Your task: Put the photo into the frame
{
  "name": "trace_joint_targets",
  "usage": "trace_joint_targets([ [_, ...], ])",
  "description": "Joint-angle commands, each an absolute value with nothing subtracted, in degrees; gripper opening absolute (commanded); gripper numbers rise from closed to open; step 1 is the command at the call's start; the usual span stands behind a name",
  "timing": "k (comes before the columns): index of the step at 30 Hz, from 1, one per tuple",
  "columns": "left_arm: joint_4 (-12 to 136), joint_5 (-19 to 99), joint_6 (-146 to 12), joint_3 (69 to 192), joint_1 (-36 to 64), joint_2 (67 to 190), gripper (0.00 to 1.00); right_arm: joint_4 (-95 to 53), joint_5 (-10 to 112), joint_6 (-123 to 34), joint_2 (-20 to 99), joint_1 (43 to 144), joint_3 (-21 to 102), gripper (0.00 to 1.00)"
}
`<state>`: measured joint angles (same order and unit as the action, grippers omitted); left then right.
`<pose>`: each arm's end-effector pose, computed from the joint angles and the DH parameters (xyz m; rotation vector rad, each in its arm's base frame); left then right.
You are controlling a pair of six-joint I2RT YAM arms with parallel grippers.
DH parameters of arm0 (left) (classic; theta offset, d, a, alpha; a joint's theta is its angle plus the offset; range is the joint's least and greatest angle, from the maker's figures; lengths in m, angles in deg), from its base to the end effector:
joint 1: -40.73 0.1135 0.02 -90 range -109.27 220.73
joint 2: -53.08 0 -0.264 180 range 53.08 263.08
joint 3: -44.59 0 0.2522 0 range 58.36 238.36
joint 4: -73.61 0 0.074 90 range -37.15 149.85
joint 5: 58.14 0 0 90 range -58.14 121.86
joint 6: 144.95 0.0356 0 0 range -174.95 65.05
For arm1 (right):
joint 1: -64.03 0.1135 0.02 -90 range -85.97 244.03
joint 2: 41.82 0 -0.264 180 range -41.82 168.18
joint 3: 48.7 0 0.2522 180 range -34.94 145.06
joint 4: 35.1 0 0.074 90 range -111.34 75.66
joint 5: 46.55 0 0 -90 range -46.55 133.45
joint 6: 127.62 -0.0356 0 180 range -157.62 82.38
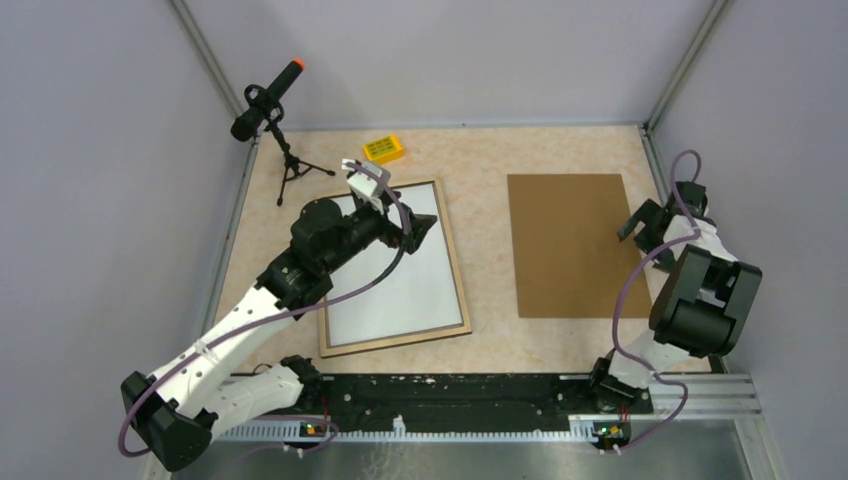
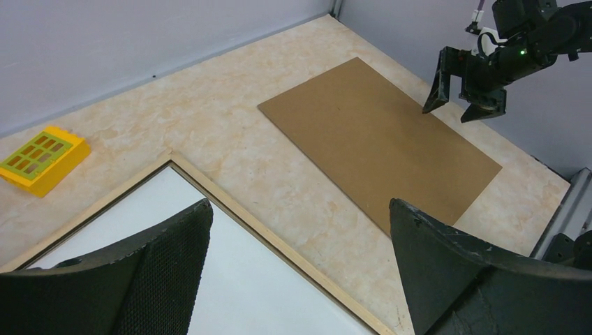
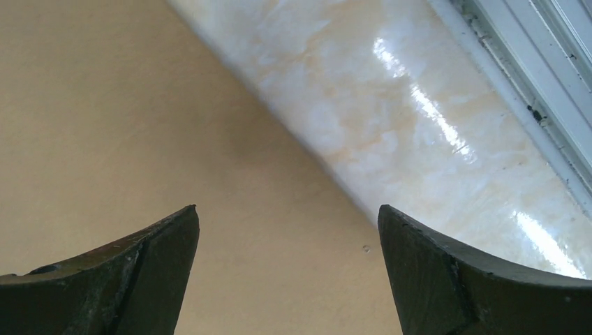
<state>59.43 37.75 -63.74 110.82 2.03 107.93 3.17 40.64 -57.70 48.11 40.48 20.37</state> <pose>0.1729 -0.1432 0.3738 0.5088 1.5886 -0.7173 0.2849 -0.1261 0.1937 0.9838 2.4103 -0.0856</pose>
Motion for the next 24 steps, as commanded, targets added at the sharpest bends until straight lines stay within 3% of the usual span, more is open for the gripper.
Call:
trace_joint_targets([
  [1, 61.1, 36.3, -62.9, 110.4, 1.5, 107.8, 0.99, 1.3, 45.1, -56.0, 51.3, 36.0, 23.7, 0.96],
  [12, 61.0, 37.0, -63.3, 110.3, 1.4, 110.7, 0.99, -2.3, 54.2, -57.3, 55.3, 35.3, 19.8, 0.93],
  [24, 60.1, 43.0, -65.6, 112.1, 1.4, 121.5, 0.99, -7.1, 62.7, -59.9, 45.7, 42.5, 8.5, 0.91],
])
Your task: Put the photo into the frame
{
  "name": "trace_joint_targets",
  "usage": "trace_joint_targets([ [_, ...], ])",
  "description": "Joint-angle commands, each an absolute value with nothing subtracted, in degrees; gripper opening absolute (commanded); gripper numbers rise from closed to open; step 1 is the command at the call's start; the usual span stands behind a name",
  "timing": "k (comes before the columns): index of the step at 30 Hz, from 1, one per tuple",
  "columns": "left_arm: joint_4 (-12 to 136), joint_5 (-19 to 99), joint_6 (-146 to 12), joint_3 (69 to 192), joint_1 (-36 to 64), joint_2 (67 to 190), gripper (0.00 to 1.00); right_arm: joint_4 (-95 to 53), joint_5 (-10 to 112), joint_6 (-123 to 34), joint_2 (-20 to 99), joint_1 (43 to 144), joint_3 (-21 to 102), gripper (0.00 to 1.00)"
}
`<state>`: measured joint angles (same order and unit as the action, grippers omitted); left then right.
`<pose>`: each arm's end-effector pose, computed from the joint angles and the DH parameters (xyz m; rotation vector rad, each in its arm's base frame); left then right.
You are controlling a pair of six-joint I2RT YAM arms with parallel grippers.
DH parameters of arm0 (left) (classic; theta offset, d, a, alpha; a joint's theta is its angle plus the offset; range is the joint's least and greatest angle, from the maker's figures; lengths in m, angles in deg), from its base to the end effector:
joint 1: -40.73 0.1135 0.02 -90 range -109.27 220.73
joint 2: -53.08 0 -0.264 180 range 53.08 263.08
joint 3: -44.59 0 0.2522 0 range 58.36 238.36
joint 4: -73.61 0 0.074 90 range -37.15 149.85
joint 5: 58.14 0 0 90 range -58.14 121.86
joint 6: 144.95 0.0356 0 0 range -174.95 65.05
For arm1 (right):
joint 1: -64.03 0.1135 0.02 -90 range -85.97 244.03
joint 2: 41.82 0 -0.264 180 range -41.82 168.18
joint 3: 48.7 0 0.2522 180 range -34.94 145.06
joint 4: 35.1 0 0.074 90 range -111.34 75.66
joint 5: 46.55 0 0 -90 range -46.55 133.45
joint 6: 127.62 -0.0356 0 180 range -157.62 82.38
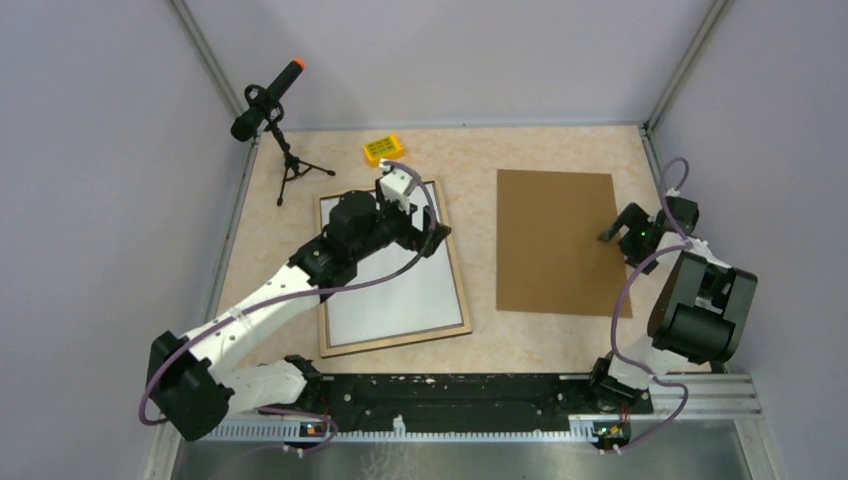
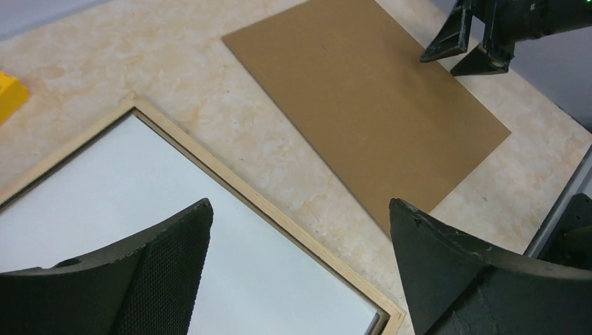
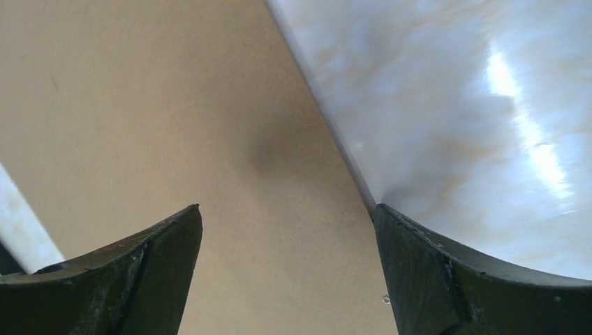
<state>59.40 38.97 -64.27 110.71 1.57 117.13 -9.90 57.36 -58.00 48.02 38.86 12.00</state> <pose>0.2014 -0.1697 0.3370 0.5618 1.7506 -0.7130 0.2777 -0.1210 0.1665 0.8766 2.3410 0.2709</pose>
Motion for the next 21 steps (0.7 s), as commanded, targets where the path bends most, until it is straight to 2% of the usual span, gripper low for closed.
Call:
trace_joint_targets([
  [1, 58.5, 44.7, -66.0, 112.7, 1.4, 123.5, 0.99, -7.1, 63.0, -60.0, 44.7, 43.2, 8.1, 0.91],
  [4, 56.5, 49.7, -68.2, 117.5, 1.4, 131.1, 0.99, -7.3, 64.3, -60.0, 42.4, 44.5, 6.8, 0.91],
  [5, 53.1, 52.5, -72.4, 123.2, 1.3, 139.1, 0.99, -7.2, 65.0, -60.2, 41.2, 44.7, 6.0, 0.91],
  [6, 52.6, 53.5, -74.7, 125.3, 1.3, 141.7, 0.99, -7.0, 65.2, -60.2, 40.9, 44.6, 5.9, 0.91],
  [8, 54.7, 54.2, -78.5, 127.3, 0.8, 146.2, 0.99, -6.9, 65.7, -60.9, 40.3, 44.7, 5.5, 0.92],
  [12, 56.0, 48.4, -80.2, 131.9, -1.7, 154.3, 0.98, -5.4, 63.7, -61.2, 39.2, 44.7, 6.0, 0.93],
  [21, 38.9, 28.1, -84.9, 155.1, -6.6, 175.1, 0.98, -5.9, 62.8, -61.8, 38.8, 44.7, 5.5, 0.93],
])
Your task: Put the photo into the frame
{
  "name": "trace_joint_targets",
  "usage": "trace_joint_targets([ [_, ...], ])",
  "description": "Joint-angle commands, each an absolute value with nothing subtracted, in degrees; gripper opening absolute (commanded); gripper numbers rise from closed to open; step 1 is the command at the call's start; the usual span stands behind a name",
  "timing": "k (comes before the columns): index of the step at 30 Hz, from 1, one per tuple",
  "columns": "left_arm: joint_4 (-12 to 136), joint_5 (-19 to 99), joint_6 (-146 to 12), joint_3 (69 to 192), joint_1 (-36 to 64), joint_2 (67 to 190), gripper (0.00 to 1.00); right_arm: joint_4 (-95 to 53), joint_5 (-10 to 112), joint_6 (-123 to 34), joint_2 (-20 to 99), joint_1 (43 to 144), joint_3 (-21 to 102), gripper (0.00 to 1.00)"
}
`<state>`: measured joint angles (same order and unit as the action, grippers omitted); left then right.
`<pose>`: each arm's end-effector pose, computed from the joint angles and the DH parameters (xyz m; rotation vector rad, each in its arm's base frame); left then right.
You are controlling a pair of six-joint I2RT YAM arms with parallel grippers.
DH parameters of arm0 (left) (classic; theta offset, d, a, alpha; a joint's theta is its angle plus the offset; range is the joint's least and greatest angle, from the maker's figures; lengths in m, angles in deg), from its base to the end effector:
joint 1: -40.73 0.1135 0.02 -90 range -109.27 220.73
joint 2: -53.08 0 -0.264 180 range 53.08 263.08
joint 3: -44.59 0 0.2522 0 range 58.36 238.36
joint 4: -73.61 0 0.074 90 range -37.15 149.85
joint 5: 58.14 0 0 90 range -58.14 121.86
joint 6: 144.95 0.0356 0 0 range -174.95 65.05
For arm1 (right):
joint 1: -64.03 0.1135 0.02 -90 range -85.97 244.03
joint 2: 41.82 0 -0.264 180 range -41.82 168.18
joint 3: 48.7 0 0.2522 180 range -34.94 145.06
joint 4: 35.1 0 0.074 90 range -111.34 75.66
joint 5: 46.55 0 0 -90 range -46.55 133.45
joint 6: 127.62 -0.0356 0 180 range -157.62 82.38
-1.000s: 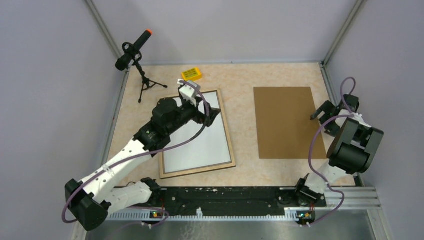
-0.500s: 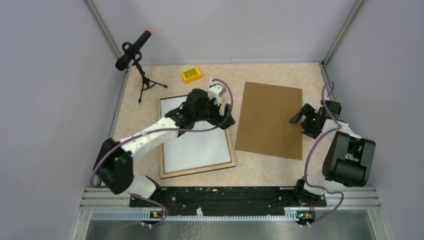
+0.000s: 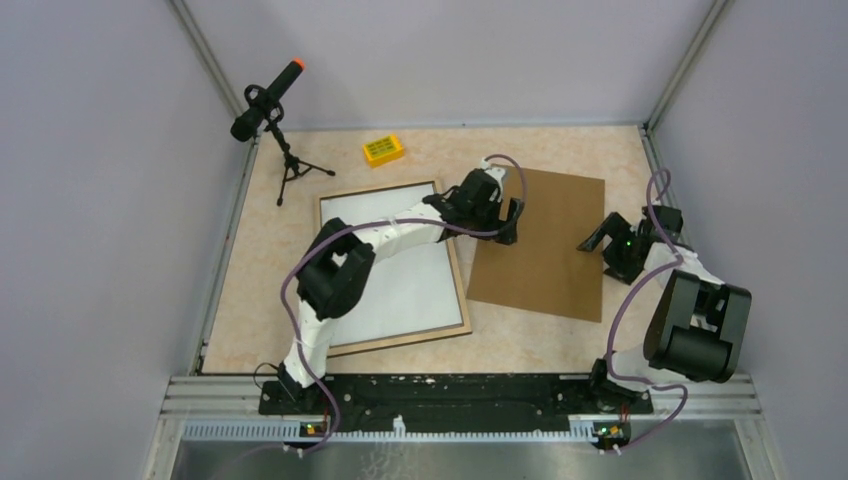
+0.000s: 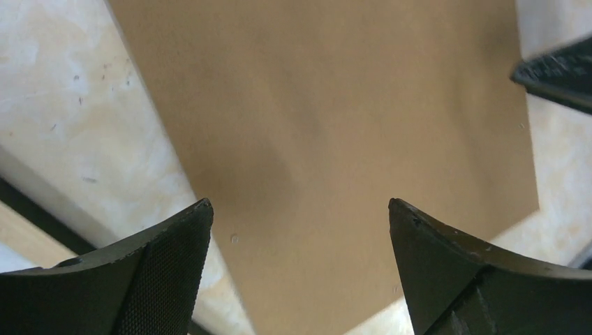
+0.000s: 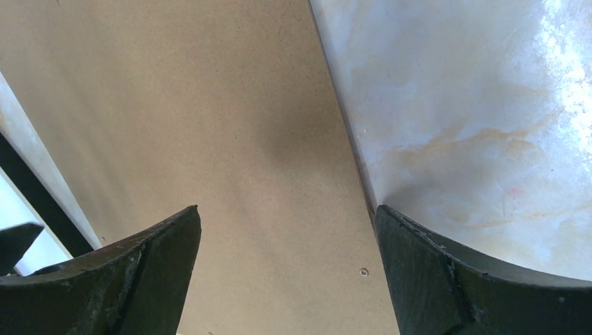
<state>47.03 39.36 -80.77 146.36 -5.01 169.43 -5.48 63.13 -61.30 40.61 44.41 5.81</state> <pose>0.3202 -0.3352 0.2146 0.4879 2.3632 -0.7686 0.2544 -0.0779 0.1664 0.8212 2.4178 0.4684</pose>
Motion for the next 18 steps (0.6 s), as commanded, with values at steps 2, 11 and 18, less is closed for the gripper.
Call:
trace_joint_targets([
  [2, 36.0, 24.5, -86.3, 158.1, -7.7, 177.8, 0.98, -6.2, 63.0, -61.9, 38.9, 44.7, 5.4, 0.93],
  [11, 35.0, 19.5, -91.9, 157.5, -9.9, 180.4, 0.98, -7.0, 63.7, -61.8, 39.6, 44.6, 5.2, 0.93],
  [18, 36.5, 30.7, -93.6, 155.2, -10.0, 179.7, 0.98, -7.9, 66.0, -62.0, 39.7, 44.7, 4.2, 0.93],
])
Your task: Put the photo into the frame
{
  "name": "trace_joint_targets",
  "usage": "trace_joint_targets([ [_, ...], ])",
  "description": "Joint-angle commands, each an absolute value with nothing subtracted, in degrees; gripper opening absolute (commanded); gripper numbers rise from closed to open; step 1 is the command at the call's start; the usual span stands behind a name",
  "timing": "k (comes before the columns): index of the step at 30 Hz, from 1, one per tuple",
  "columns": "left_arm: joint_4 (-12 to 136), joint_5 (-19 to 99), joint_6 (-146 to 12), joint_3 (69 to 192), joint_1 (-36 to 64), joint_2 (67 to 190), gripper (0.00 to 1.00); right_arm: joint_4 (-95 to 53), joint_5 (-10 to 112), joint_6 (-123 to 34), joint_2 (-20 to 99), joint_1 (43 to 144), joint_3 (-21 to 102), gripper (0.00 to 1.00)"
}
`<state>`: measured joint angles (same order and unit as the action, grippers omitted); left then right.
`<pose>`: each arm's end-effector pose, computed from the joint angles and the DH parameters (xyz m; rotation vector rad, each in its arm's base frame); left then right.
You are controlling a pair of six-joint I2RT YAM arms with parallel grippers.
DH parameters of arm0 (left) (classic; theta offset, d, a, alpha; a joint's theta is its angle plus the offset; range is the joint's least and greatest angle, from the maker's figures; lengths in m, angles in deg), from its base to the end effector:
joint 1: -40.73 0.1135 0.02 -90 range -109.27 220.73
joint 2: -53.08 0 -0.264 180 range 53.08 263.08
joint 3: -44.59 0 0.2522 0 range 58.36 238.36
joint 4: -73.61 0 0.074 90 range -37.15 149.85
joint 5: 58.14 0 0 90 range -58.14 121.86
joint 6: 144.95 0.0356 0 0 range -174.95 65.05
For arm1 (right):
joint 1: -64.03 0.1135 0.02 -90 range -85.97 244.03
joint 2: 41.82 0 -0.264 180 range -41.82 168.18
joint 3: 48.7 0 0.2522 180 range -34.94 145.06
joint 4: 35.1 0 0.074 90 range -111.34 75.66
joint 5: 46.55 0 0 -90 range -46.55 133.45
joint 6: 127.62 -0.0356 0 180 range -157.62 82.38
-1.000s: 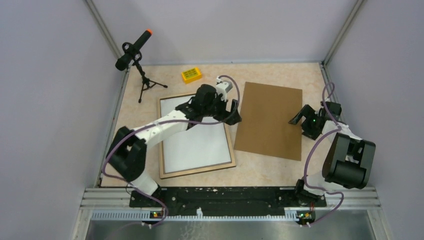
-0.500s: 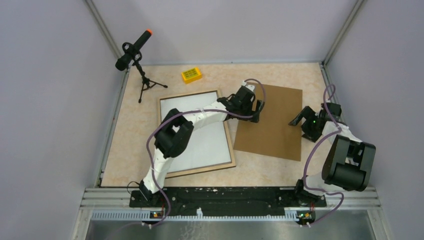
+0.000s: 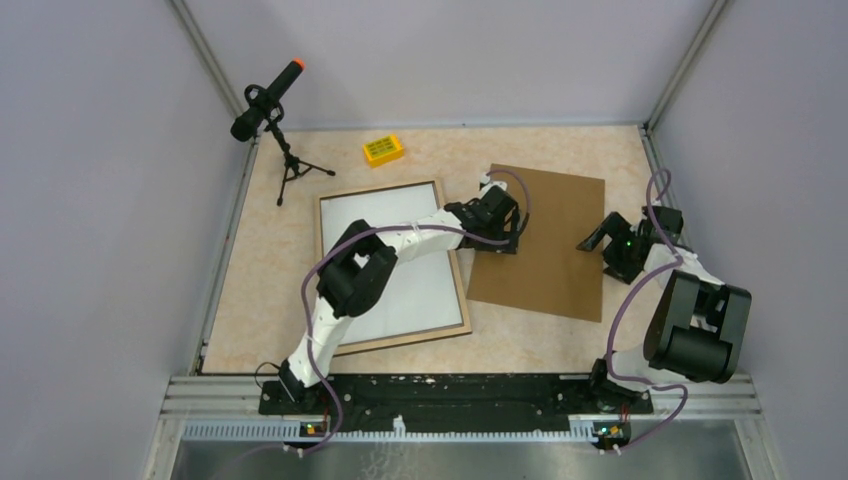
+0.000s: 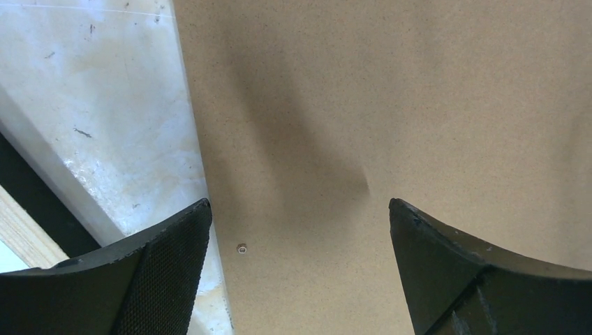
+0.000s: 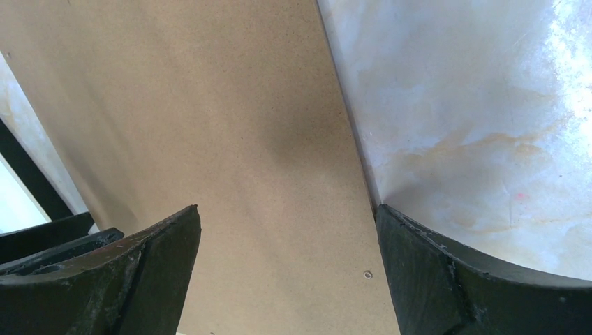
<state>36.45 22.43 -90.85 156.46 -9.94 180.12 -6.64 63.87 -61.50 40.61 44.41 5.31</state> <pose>0.3145 -0.3746 0.1719 0.2535 2.5077 -0.4380 0.2544 -0.0775 0.1652 0.8139 2.4068 0.4847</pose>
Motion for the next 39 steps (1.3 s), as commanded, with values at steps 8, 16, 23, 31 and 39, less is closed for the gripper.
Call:
trace_joint_targets([
  [8, 48.6, 51.6, -96.3, 152.3, -8.4, 171.9, 0.95, -9.0, 69.4, -62.5, 39.9, 44.7, 3.4, 0.91],
  [16, 52.7, 55.6, -99.5, 148.1, -8.3, 164.5, 0.96, -9.2, 71.5, -62.1, 39.9, 47.1, 3.6, 0.87],
  [23, 53.1, 51.0, -99.5, 138.7, -8.1, 157.8, 0.97, -9.9, 70.5, -63.1, 39.6, 52.8, 2.6, 0.86],
  [31, 52.6, 46.6, -97.0, 129.4, -6.1, 152.8, 0.98, -12.6, 71.4, -65.7, 38.2, 55.3, -1.0, 0.85],
  [39, 51.5, 46.2, -94.0, 128.1, -4.2, 153.5, 0.98, -13.1, 71.3, -66.8, 36.4, 57.3, -3.0, 0.85],
])
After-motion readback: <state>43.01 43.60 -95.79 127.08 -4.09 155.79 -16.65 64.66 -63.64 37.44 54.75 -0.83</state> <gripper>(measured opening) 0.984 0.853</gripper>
